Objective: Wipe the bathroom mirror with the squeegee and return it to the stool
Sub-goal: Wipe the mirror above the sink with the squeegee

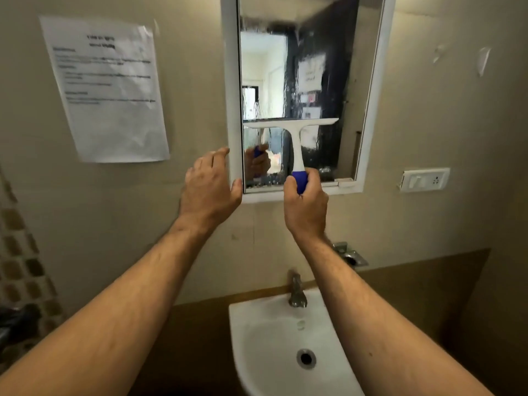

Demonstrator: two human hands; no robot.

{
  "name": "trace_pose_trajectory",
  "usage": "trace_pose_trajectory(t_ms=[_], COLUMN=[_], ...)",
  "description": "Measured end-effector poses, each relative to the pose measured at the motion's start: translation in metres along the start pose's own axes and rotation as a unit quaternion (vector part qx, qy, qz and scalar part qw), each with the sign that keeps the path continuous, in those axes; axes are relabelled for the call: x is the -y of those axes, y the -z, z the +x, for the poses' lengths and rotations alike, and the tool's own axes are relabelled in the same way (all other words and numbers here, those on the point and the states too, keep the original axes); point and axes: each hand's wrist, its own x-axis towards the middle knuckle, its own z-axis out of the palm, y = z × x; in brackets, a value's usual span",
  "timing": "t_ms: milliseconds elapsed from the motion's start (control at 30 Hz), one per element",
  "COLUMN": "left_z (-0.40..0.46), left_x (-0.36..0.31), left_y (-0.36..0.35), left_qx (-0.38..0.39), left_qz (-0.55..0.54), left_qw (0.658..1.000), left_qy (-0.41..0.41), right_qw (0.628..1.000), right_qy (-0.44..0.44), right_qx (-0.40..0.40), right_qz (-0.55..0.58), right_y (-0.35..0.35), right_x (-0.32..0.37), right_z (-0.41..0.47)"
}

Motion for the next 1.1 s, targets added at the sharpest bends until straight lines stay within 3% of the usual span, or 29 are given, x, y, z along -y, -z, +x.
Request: trace_pose_trajectory(t_ms=[167, 500, 700, 967, 1100], left_z=[0.036, 0.094, 0.133, 0.125, 0.125], left_x=[-0.006, -0.03, -0.049, -0.043, -0.029], left_y=[0.004, -0.006, -0.005, -0.028, -0.025], left_qx=[-0.078, -0.102, -0.136, -0.138, -0.161], left_qz=[-0.014, -0.019, -0.099, -0.007, 0.013], left_qw=[0.997, 0.991, 0.976, 0.982, 0.982], left_qy=[0.022, 0.083, 0.135, 0.132, 0.096], right_qw=[0.999, 0.989, 0.983, 0.986, 0.987], right_qy=[0.05, 0.093, 0.11, 0.114, 0.121], right_qx=[0.001, -0.006, 0.014, 0.064, 0.048], right_qz=[0.008, 0.116, 0.147, 0.108, 0.097], right_y=[-0.017, -0.029, -0.027, -0.038, -0.044], right_x=[0.011, 0.048, 0.064, 0.019, 0.002], right_z=[0.049, 0.158, 0.21, 0.191, 0.167])
